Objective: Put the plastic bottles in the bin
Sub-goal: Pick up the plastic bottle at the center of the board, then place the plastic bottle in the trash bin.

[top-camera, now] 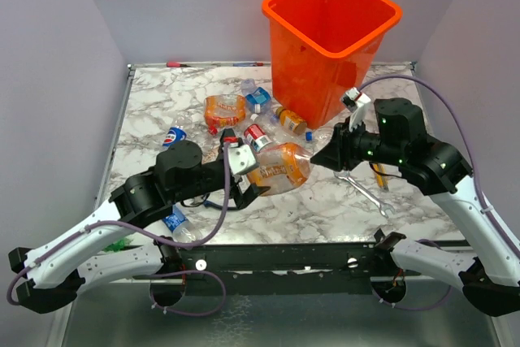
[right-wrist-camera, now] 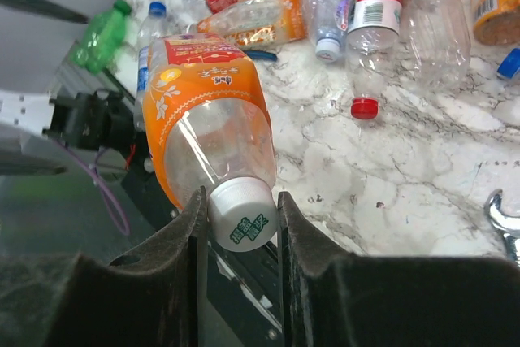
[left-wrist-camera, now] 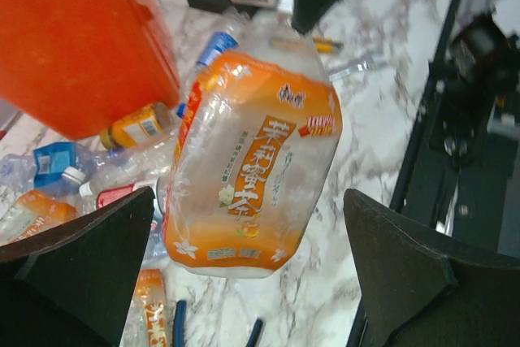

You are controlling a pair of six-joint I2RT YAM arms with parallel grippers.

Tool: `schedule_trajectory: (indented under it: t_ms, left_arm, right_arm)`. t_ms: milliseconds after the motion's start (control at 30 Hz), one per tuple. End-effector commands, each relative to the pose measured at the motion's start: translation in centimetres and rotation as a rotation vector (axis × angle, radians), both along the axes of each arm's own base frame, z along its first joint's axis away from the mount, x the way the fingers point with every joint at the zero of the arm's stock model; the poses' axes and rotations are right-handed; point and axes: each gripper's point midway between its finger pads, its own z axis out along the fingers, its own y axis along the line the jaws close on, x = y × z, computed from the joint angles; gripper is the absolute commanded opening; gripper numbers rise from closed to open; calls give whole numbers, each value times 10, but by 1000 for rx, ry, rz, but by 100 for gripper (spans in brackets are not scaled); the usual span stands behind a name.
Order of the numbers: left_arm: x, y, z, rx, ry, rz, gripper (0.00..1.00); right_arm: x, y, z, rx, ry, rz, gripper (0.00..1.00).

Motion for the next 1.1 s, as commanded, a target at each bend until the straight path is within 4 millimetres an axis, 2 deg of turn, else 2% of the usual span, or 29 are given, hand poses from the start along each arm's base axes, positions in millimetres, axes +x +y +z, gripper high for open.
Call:
schedule_trajectory:
  t_ms: [0, 100, 267, 367, 467, 567, 633, 767, 933, 1067]
  left_arm:
    - [-31, -13, -17, 156, 25, -247, 99]
    - [-36, -25, -16, 158, 75, -300, 99]
    - [-39, -28, -19, 172, 88, -322, 99]
    - [-45, -29, -19, 170, 99, -357, 99]
    - [-50, -34, -19, 170, 125, -397, 99]
    - [-50, -37, -7, 123, 145, -418, 99]
    - [-51, -40, 2, 80, 184, -454, 99]
    - [-60, -52, 6, 37, 266, -555, 98]
    - [-71, -64, 0, 22, 366, -653, 83]
    - [-72, -68, -12, 40, 411, -670, 61]
  right_arm:
    - [-35, 0, 12, -49, -45, 238, 0]
    - [-42, 2, 26, -38, -85, 310, 0]
    - [-58, 6, 39, 14, -112, 395, 0]
    - [-63, 6, 48, 40, -200, 438, 0]
    - [-72, 5, 68, 112, -340, 470, 0]
    - [-80, 2, 81, 147, -447, 495, 0]
    - [-79, 1, 84, 140, -482, 502, 0]
    - [-74, 2, 87, 120, -528, 514, 0]
    - [-64, 4, 89, 96, -556, 499, 0]
    - [-59, 6, 93, 88, -562, 492, 0]
